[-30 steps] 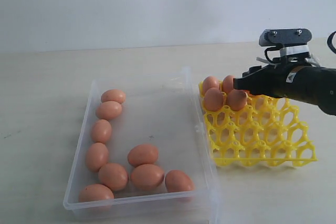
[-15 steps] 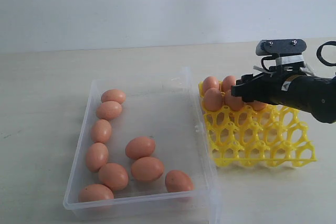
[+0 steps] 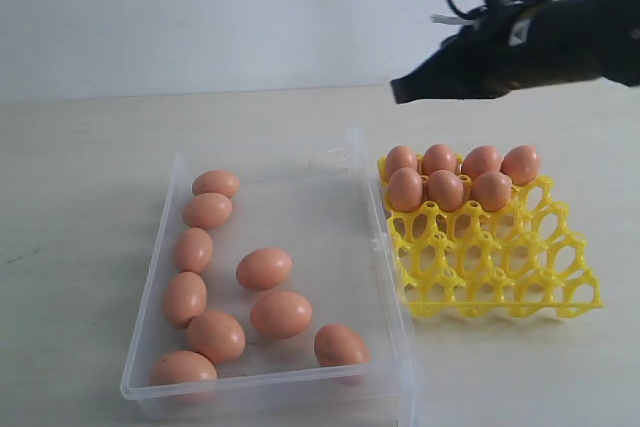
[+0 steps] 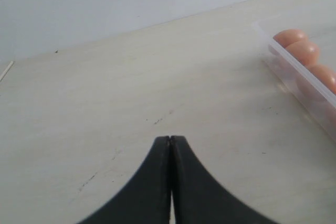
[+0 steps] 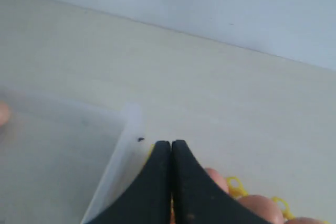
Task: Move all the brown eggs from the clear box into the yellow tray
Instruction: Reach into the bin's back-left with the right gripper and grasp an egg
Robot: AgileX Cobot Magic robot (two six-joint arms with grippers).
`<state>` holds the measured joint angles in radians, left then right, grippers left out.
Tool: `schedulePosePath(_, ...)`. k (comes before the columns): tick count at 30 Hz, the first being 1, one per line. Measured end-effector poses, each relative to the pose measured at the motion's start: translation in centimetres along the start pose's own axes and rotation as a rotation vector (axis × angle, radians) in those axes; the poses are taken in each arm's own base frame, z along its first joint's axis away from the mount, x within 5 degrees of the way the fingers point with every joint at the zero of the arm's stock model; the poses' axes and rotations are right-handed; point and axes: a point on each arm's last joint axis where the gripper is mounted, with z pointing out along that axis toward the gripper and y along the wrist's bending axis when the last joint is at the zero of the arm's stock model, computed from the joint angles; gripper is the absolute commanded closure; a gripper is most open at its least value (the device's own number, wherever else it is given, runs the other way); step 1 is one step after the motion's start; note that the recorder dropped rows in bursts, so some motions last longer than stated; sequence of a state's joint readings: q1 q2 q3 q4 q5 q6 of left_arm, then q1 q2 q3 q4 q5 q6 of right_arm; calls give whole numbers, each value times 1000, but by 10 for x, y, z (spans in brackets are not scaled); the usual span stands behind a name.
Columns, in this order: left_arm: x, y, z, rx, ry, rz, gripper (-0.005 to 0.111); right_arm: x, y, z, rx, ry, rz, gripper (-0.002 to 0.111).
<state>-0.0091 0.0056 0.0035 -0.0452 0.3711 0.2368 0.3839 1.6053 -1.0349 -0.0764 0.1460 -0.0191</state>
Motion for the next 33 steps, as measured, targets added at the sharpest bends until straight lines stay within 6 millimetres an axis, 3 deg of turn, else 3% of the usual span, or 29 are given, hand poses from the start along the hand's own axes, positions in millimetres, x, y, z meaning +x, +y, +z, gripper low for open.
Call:
schedulePosePath(3,0,0,0,0,0,0,107,-19,37,-4,-90,95,-249,105)
schedulePosePath(7,0,0,0,0,0,0,107,-23,82,2,-262,217,-563,91)
schedulePosePath(12,0,0,0,0,0,0,107,-12,127,19,-446,337,-797,62)
schedulePosePath(16,0,0,0,0,0,0,107,-2,150,35,-524,361,-938,37)
schedulePosePath(25,0,0,0,0,0,0,107,25,179,57,-655,365,-1091,36)
schedulePosePath(33,0,0,0,0,0,0,107,25,188,85,-631,318,-1090,36)
